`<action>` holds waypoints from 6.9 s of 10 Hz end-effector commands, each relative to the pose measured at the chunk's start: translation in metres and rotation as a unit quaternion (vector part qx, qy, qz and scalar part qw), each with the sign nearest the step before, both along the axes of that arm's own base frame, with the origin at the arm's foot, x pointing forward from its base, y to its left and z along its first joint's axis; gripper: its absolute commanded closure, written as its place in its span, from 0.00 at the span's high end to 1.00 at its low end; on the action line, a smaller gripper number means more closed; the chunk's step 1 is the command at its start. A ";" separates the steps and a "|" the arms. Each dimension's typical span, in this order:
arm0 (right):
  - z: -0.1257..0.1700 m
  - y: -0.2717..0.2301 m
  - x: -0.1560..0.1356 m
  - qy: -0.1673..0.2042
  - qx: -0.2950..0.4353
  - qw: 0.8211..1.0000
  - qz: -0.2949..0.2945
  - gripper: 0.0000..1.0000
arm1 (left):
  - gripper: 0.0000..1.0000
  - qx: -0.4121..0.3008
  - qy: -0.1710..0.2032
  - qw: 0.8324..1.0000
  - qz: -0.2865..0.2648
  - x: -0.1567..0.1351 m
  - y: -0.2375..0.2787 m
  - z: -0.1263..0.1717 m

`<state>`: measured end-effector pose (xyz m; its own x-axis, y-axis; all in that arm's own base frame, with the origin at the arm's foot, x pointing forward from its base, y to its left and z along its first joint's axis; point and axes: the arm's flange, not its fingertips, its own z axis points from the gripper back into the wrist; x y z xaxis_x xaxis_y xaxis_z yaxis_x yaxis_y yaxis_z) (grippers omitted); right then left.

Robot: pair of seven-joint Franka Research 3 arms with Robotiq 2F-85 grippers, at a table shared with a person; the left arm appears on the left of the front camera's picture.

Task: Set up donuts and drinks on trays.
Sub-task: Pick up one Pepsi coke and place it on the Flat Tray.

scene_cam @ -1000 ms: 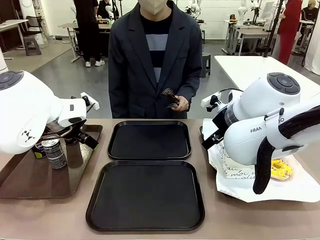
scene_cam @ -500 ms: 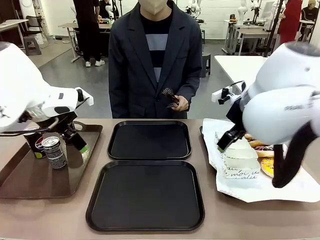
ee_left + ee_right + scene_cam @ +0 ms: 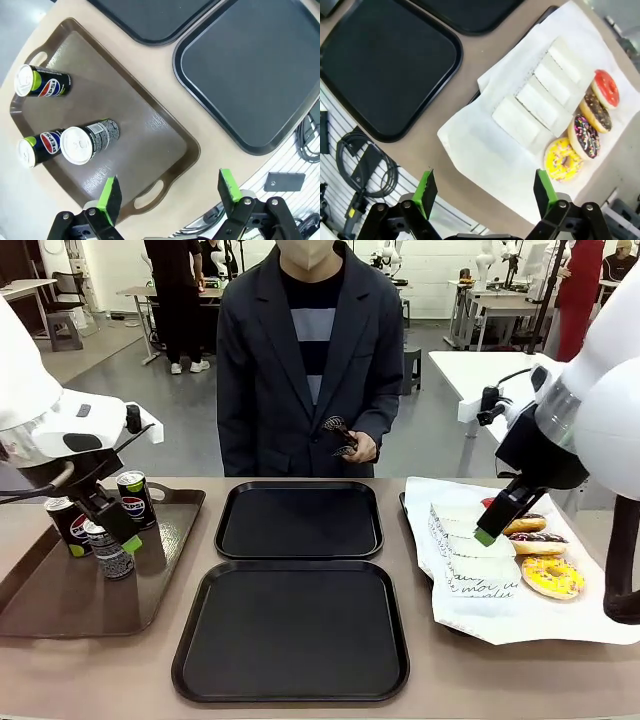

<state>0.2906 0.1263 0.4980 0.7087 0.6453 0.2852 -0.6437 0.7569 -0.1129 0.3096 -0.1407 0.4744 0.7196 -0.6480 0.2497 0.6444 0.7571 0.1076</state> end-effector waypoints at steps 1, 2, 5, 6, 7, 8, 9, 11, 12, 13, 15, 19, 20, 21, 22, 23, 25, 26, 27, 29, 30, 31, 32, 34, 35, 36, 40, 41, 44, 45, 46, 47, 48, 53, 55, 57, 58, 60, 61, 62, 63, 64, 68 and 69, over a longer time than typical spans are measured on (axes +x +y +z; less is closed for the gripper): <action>-0.015 0.005 0.016 0.003 0.000 1.000 -0.002 1.00 | 1.00 -0.006 0.000 1.000 -0.002 0.013 -0.001 -0.013; 0.000 0.000 0.000 0.000 0.000 1.000 0.000 1.00 | 1.00 0.000 0.000 1.000 0.000 0.000 0.000 0.000; -0.030 -0.106 0.031 0.079 0.297 0.947 -0.097 1.00 | 1.00 -0.383 0.033 0.920 0.076 0.014 0.078 0.009; -0.033 -0.135 0.031 0.080 0.338 0.930 -0.122 1.00 | 1.00 -0.459 0.036 0.885 0.076 0.011 0.103 0.010; -0.039 -0.167 0.031 0.088 0.376 0.911 -0.146 1.00 | 1.00 -0.516 0.039 0.851 0.091 0.012 0.133 0.007; -0.046 -0.198 0.029 0.093 0.415 0.889 -0.168 1.00 | 1.00 -0.541 0.048 0.832 0.115 0.012 0.158 0.001; -0.054 -0.232 0.024 0.091 0.461 0.862 -0.189 1.00 | 1.00 -0.565 0.052 0.812 0.138 0.014 0.184 -0.009; -0.063 -0.289 0.000 0.081 0.521 0.826 -0.198 1.00 | 1.00 -0.609 0.044 0.769 0.188 0.004 0.233 -0.032; -0.063 -0.307 -0.014 0.072 0.538 0.817 -0.194 1.00 | 1.00 -0.618 0.046 0.758 0.201 -0.004 0.250 -0.038; -0.061 -0.323 -0.027 0.067 0.554 0.809 -0.184 1.00 | 1.00 -0.620 0.048 0.753 0.216 -0.009 0.263 -0.042; -0.062 -0.349 -0.048 0.069 0.576 0.799 -0.158 1.00 | 1.00 -0.619 0.046 0.746 0.241 -0.018 0.285 -0.048; -0.060 -0.359 -0.063 0.067 0.572 0.796 -0.187 1.00 | 1.00 -0.615 0.055 0.743 0.259 -0.014 0.310 -0.047; -0.060 -0.359 -0.063 0.067 0.572 0.796 -0.187 1.00 | 1.00 -0.615 0.055 0.743 0.259 -0.014 0.310 -0.047; -0.060 -0.359 -0.063 0.067 0.572 0.796 -0.187 1.00 | 1.00 -0.615 0.055 0.743 0.259 -0.014 0.310 -0.047; -0.060 -0.359 -0.063 0.067 0.572 0.796 -0.187 1.00 | 1.00 -0.615 0.055 0.743 0.259 -0.014 0.310 -0.047; -0.060 -0.359 -0.063 0.067 0.572 0.796 -0.187 1.00 | 1.00 -0.615 0.055 0.743 0.259 -0.014 0.310 -0.047; -0.060 -0.359 -0.063 0.067 0.572 0.796 -0.187 1.00 | 1.00 -0.615 0.055 0.743 0.259 -0.014 0.310 -0.047; -0.060 -0.359 -0.063 0.067 0.572 0.796 -0.187 1.00 | 1.00 -0.615 0.055 0.743 0.259 -0.014 0.310 -0.047; -0.060 -0.359 -0.063 0.067 0.572 0.796 -0.187 1.00 | 1.00 -0.615 0.055 0.743 0.259 -0.014 0.310 -0.047; -0.060 -0.359 -0.063 0.067 0.572 0.796 -0.187 1.00 | 1.00 -0.615 0.055 0.743 0.259 -0.014 0.310 -0.047; -0.060 -0.359 -0.063 0.067 0.572 0.796 -0.187 1.00 | 1.00 -0.615 0.055 0.743 0.259 -0.014 0.310 -0.047; -0.060 -0.359 -0.063 0.067 0.572 0.796 -0.187 1.00 | 1.00 -0.615 0.055 0.743 0.259 -0.014 0.310 -0.047; -0.060 -0.359 -0.063 0.067 0.572 0.796 -0.187 1.00 | 1.00 -0.615 0.055 0.743 0.259 -0.014 0.310 -0.047; -0.060 -0.359 -0.063 0.067 0.572 0.796 -0.187 1.00 | 1.00 -0.615 0.055 0.743 0.259 -0.014 0.310 -0.047; -0.060 -0.359 -0.063 0.067 0.572 0.796 -0.187 1.00 | 1.00 -0.615 0.055 0.743 0.259 -0.014 0.310 -0.047; -0.060 -0.359 -0.063 0.067 0.572 0.796 -0.187 1.00 | 1.00 -0.615 0.055 0.743 0.259 -0.014 0.310 -0.047; -0.060 -0.359 -0.063 0.067 0.572 0.796 -0.187 1.00 | 1.00 -0.586 0.065 0.763 0.265 -0.010 0.309 -0.040; -0.060 -0.359 -0.063 0.067 0.572 0.796 -0.187 1.00 | 1.00 -0.565 0.068 0.774 0.278 -0.003 0.306 -0.025; -0.060 -0.359 -0.063 0.067 0.572 0.796 -0.187 1.00 | 1.00 -0.436 0.046 0.844 0.308 0.011 0.274 0.061; -0.060 -0.359 -0.063 0.067 0.572 0.796 -0.187 1.00 | 1.00 -0.371 0.055 0.875 0.305 0.012 0.257 0.084; -0.060 -0.359 -0.063 0.067 0.572 0.796 -0.187 1.00 | 1.00 -0.292 0.059 0.903 0.310 0.015 0.237 0.101; -0.060 -0.359 -0.063 0.067 0.572 0.796 -0.187 1.00 | 1.00 -0.234 0.060 0.918 0.315 0.019 0.215 0.110; -0.060 -0.359 -0.063 0.067 0.572 0.796 -0.187 1.00 | 1.00 -0.183 0.049 0.927 0.323 0.026 0.190 0.111; -0.060 -0.359 -0.063 0.067 0.572 0.796 -0.187 1.00 | 1.00 -0.051 0.021 0.938 0.343 0.079 0.100 0.055; -0.060 -0.359 -0.063 0.067 0.572 0.796 -0.187 1.00 | 1.00 -0.025 0.030 0.938 0.344 0.096 0.084 0.016; -0.060 -0.359 -0.063 0.067 0.572 0.796 -0.187 1.00 | 1.00 -0.040 0.058 0.940 0.335 0.107 0.077 -0.005; -0.060 -0.359 -0.063 0.067 0.572 0.796 -0.187 1.00 | 1.00 -0.054 0.082 0.941 0.324 0.108 0.073 -0.013; -0.060 -0.359 -0.063 0.067 0.572 0.796 -0.187 1.00 | 1.00 -0.032 0.055 0.943 0.327 0.101 0.081 -0.005; -0.060 -0.359 -0.063 0.067 0.572 0.796 -0.187 1.00 | 1.00 -0.032 0.055 0.943 0.327 0.101 0.081 -0.005; -0.060 -0.359 -0.063 0.067 0.572 0.796 -0.187 1.00 | 1.00 -0.032 0.055 0.943 0.327 0.101 0.081 -0.005; -0.060 -0.359 -0.063 0.067 0.572 0.796 -0.187 1.00 | 1.00 -0.032 0.055 0.943 0.327 0.101 0.081 -0.005; -0.060 -0.359 -0.063 0.067 0.572 0.796 -0.187 1.00 | 1.00 -0.032 0.055 0.943 0.327 0.101 0.081 -0.005; -0.060 -0.359 -0.063 0.067 0.572 0.796 -0.187 1.00 | 1.00 -0.014 0.052 0.941 0.335 0.115 0.067 -0.031; -0.060 -0.359 -0.063 0.067 0.572 0.796 -0.187 1.00 | 1.00 -0.015 0.059 0.940 0.336 0.120 0.066 -0.037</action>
